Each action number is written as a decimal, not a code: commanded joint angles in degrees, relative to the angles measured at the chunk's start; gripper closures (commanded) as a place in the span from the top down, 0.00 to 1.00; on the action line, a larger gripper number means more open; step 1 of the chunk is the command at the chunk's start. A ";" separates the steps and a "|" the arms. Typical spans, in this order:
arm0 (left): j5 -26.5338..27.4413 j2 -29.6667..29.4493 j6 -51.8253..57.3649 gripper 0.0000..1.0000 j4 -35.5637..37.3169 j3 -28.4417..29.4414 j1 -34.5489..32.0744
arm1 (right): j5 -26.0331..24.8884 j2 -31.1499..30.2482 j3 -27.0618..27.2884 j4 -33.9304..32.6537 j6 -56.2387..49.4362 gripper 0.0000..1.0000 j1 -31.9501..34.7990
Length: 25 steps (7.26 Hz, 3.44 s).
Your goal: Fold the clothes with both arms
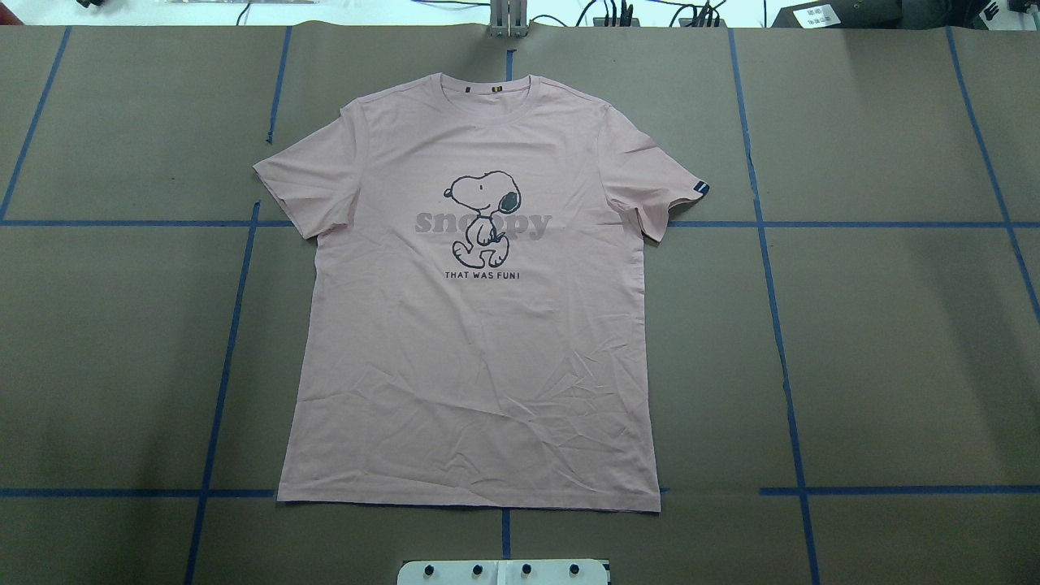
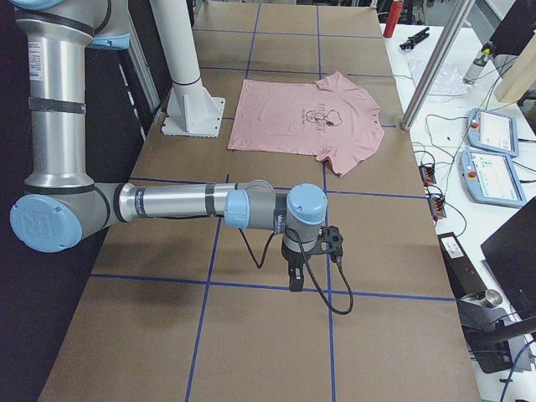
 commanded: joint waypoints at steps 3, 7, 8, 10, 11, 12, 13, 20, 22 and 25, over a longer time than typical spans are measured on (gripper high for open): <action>0.13 -0.62 -0.19 1.00 -0.83 0.15 0.07 | 0.00 0.00 1.97 -0.04 0.00 1.00 -0.02; 0.14 -0.79 -0.36 1.00 -6.16 0.41 0.07 | 1.32 1.23 7.94 0.13 0.88 1.00 -4.66; -0.04 -1.66 -0.02 1.00 -8.89 0.24 0.07 | 1.06 4.89 7.70 3.09 0.79 1.00 -5.63; 2.75 -7.35 -0.28 1.00 -16.72 1.90 0.16 | 0.79 7.64 4.21 11.34 0.88 1.00 -5.64; 2.86 -9.47 -0.28 1.00 -20.74 2.26 0.25 | 1.14 7.91 2.70 14.08 0.97 1.00 -5.38; 2.86 -12.89 -0.37 1.00 -29.14 3.74 0.34 | 1.14 8.87 2.69 14.45 3.66 1.00 -5.47; 2.42 -15.53 -0.72 1.00 -32.88 5.84 0.34 | 1.14 10.10 2.60 16.46 11.52 1.00 -5.47; 4.08 -21.18 -37.18 1.00 -45.13 7.98 18.18 | -15.68 29.67 -2.82 21.31 56.19 0.93 -28.01; 4.26 -21.18 -37.37 1.00 -45.13 7.89 18.88 | -22.65 31.91 -11.93 35.63 66.23 0.85 -34.18; 4.26 -21.18 -37.37 1.00 -45.22 7.89 19.06 | -33.21 33.04 -19.27 40.30 69.51 0.67 -41.30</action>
